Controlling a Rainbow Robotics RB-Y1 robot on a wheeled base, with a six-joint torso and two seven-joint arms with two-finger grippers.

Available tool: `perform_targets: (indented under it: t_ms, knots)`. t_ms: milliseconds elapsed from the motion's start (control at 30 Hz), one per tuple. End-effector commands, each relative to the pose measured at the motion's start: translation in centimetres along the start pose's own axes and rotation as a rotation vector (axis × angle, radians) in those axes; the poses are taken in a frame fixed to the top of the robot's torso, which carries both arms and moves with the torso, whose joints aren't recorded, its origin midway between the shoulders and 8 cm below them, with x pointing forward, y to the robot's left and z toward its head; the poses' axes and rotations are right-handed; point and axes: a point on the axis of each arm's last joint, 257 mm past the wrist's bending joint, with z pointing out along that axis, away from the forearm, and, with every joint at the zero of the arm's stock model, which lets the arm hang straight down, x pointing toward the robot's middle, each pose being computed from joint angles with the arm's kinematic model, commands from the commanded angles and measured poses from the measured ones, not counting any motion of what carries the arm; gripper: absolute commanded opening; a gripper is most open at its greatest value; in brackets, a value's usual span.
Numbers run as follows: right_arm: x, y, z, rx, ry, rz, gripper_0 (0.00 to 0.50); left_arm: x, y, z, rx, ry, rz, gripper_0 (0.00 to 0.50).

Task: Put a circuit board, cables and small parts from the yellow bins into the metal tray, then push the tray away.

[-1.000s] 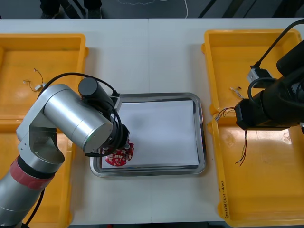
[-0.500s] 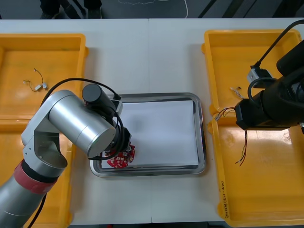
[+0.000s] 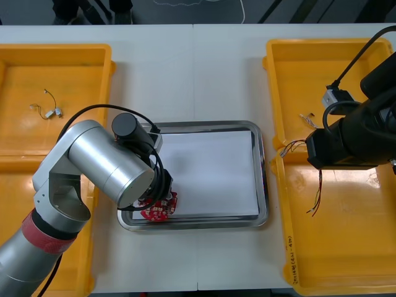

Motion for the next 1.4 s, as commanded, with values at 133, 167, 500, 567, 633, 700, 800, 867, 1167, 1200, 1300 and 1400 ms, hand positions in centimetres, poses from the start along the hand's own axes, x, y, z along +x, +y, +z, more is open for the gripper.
perform_targets:
  t_ms: [133, 167, 500, 567, 633, 700, 800, 867, 1167, 1200, 1300, 1400]
  knots:
    - [-0.6, 0.9, -0.5, -0.009, -0.02, 0.027, 0.0, 0.5, -1.7, 0.1, 0.027, -0.004, 0.066, 0.485]
    - [-0.6, 0.9, -0.5, -0.009, -0.02, 0.027, 0.0, 0.5, -1.7, 0.1, 0.029, -0.005, 0.066, 0.492]
    - [-0.6, 0.9, -0.5, -0.009, -0.02, 0.027, 0.0, -0.6, -1.9, -2.1, 0.028, -0.028, 0.077, 0.496]
    - [-0.6, 1.0, -0.5, -0.01, -0.02, 0.025, 0.0, -1.0, -2.0, -3.9, 0.039, -0.022, 0.078, 0.493]
    - [-0.6, 1.0, -0.5, -0.01, -0.019, 0.024, 0.0, -1.2, -1.7, -5.5, 0.04, -0.022, 0.074, 0.495]
    - [-0.6, 1.0, -0.5, -0.011, -0.018, 0.022, 0.0, -2.0, -1.4, -6.8, 0.044, -0.047, 0.064, 0.494]
    - [-0.6, 1.0, -0.5, -0.011, -0.018, 0.021, 0.0, -3.9, -1.1, -8.8, 0.065, -0.118, 0.037, 0.495]
    - [-0.6, 1.0, -0.5, -0.011, -0.018, 0.022, 0.0, -5.0, -0.9, -9.8, 0.075, -0.151, 0.019, 0.495]
    - [-0.5, 1.1, -0.6, -0.015, -0.015, 0.012, 0.0, -9.6, 0.7, -14.2, 0.118, -0.263, -0.041, 0.496]
    - [-0.5, 1.1, -0.6, -0.015, -0.015, 0.012, 0.0, -9.7, 0.9, -14.3, 0.116, -0.263, -0.045, 0.495]
    - [-0.5, 1.2, -0.5, -0.016, -0.015, 0.004, 0.0, -10.3, 1.8, -15.2, 0.111, -0.277, -0.053, 0.5]
    - [-0.7, 1.0, -0.5, -0.009, -0.022, -0.002, 0.0, -11.0, 2.8, -16.1, 0.117, -0.288, -0.073, 0.5]
